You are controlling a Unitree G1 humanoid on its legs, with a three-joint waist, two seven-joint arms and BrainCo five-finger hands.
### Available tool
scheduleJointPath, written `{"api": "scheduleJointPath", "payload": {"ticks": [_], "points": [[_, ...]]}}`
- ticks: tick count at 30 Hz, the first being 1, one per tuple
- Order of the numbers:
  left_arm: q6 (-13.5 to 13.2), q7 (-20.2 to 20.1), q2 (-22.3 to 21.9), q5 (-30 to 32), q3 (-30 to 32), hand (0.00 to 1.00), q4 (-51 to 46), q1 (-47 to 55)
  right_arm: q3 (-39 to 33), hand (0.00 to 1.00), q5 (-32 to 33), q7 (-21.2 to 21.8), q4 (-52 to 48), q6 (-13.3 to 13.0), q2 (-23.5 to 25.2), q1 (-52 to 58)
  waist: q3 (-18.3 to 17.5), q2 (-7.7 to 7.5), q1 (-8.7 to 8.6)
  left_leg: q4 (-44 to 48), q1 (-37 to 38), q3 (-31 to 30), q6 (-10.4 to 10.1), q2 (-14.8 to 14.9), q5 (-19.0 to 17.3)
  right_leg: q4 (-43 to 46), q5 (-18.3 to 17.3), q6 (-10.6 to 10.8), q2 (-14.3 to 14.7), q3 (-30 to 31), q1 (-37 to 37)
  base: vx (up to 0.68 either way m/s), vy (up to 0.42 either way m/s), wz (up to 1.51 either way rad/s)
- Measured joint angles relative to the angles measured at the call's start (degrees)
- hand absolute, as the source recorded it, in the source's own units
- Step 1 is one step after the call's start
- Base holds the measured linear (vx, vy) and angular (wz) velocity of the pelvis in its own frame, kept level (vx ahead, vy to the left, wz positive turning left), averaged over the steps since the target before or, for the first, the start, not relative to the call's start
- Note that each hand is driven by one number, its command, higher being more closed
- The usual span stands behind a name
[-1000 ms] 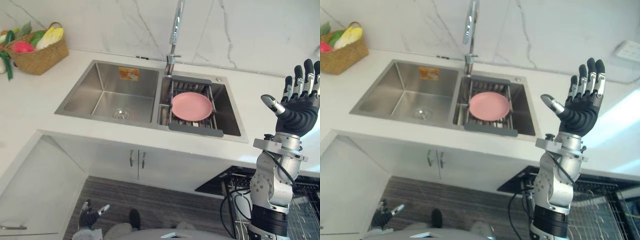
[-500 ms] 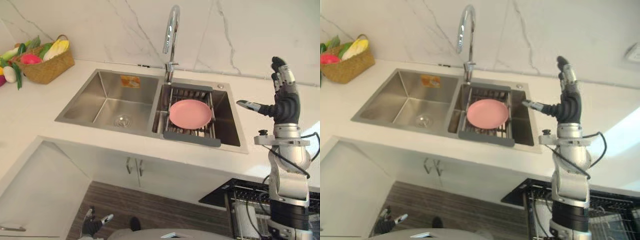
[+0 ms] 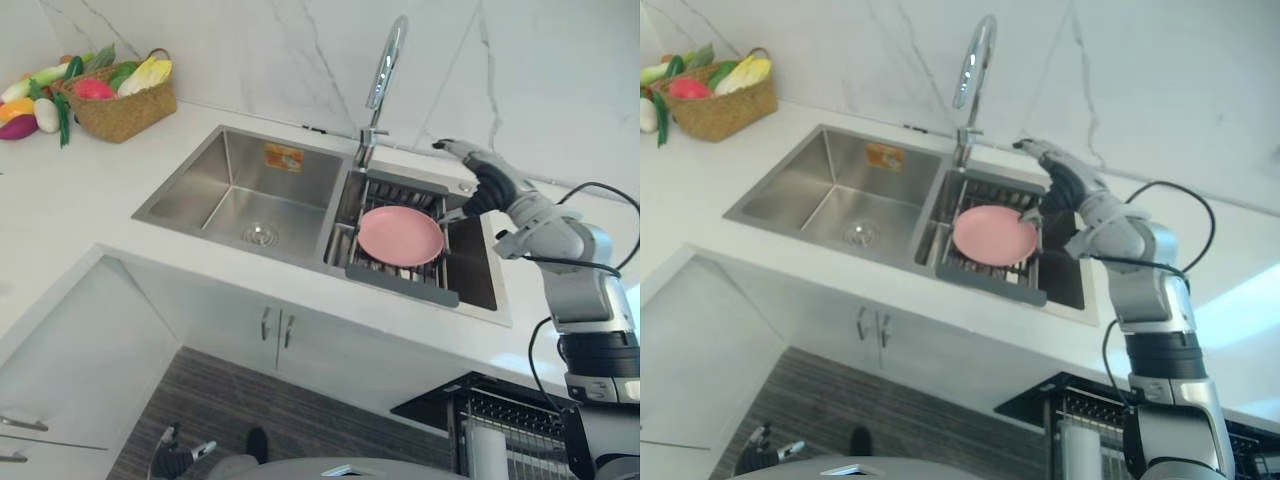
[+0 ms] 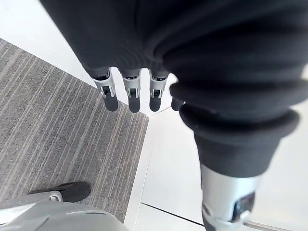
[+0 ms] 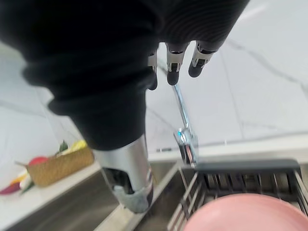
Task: Walk over to the sink, pick up the cup, carry it to the dishwasher, place the cup inside the dishwasher, then close the dishwasher door
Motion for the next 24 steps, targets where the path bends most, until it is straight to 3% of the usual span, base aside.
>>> {"api": "scheduleJointPath", "payload": {"ticks": [9, 15, 24], "points": [[1.84, -1.72, 0.65, -0.04, -0.06, 0.00, -0.59, 0.07, 7.66, 0.00, -6.05, 4.22, 10.27, -0.64, -0.77, -2.67, 2.53, -0.16, 1.47, 0.01, -0.26, -0.06, 0.25, -1.20, -0.12, 0.34, -0.95, 0.83, -1.28, -1.06, 0.46, 0.00, 0.034, 0.10], [2.04, -2.59, 1.17, -0.03, -0.51, 0.00, -3.04, 0.09, 9.34, 0.00, -7.95, 4.28, 15.14, -0.82, -0.82, -3.45, 3.57, -0.27, 1.83, 0.03, 0.40, -1.28, 1.09, -2.63, 0.34, 0.53, -1.03, 1.90, -2.43, -2.33, 1.62, 0.07, 0.019, 0.12], [2.06, -2.81, 1.00, 0.01, -2.50, 0.00, -3.03, 0.64, 9.28, 0.00, -7.95, 2.99, 17.01, 0.02, -0.93, -5.98, 4.48, 0.67, 1.41, 0.01, 1.77, -1.35, 0.54, -2.65, -0.04, 0.91, -1.91, 1.60, -2.49, -2.65, 2.94, -0.02, -0.023, 0.03]]}}
